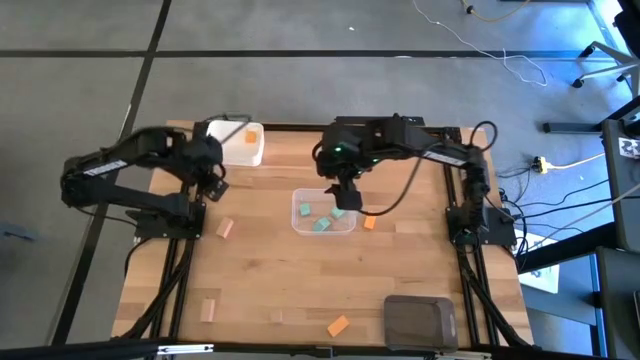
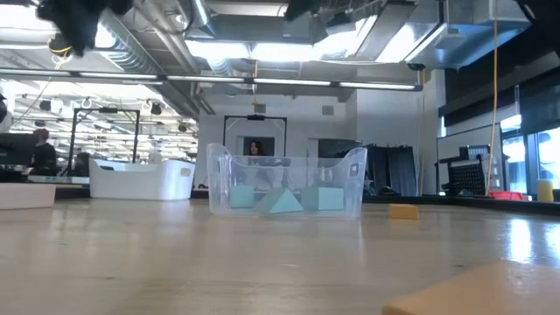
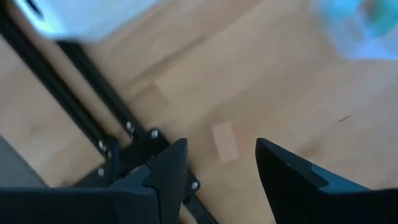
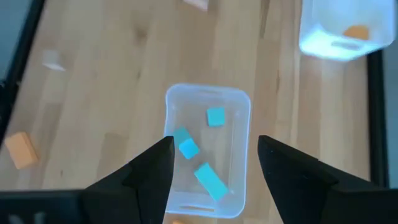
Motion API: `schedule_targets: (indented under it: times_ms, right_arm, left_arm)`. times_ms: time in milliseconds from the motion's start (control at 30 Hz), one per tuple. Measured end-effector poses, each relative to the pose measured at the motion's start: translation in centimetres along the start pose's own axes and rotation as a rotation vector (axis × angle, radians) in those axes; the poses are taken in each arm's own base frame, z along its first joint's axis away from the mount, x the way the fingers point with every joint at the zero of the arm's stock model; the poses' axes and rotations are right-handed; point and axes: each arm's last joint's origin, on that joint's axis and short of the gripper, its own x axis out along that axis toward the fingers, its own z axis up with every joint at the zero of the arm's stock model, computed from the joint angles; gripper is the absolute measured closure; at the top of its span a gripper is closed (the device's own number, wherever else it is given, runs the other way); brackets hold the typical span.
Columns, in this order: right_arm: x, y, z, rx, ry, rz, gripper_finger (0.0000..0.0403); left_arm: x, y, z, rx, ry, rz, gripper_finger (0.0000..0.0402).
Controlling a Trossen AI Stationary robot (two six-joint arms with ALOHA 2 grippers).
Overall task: Sort & place blocks by color
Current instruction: Put the top brown block into the black bin
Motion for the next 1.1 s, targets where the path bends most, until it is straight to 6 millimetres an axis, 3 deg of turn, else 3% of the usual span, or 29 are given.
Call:
schedule_targets:
  times_ms: [167, 367, 500, 1100]
  right_arm:
    - [-2.2, 0.9, 0.1, 0.000, -0.074, -0.001, 0.0170]
    - [-2.7, 1.3, 0.1, -0.009, -0.085, 0.001, 0.0170]
    - [-2.7, 1.3, 0.0, -0.011, -0.081, 0.002, 0.0170]
    - [-2.7, 1.3, 0.0, -0.065, -0.078, -0.002, 0.0170]
  left_arm:
    - [4.7, -0.6, -1.4, -0.047, 0.070, 0.031, 0.0219]
    - [10.1, -1.9, -2.9, -0.069, 0.125, -0.040, 0.0219]
    - [12.7, -2.2, -4.3, -0.133, 0.161, -0.056, 0.0219]
    - [16.2, -2.3, -8.5, -0.234, 0.122, 0.018, 0.0219]
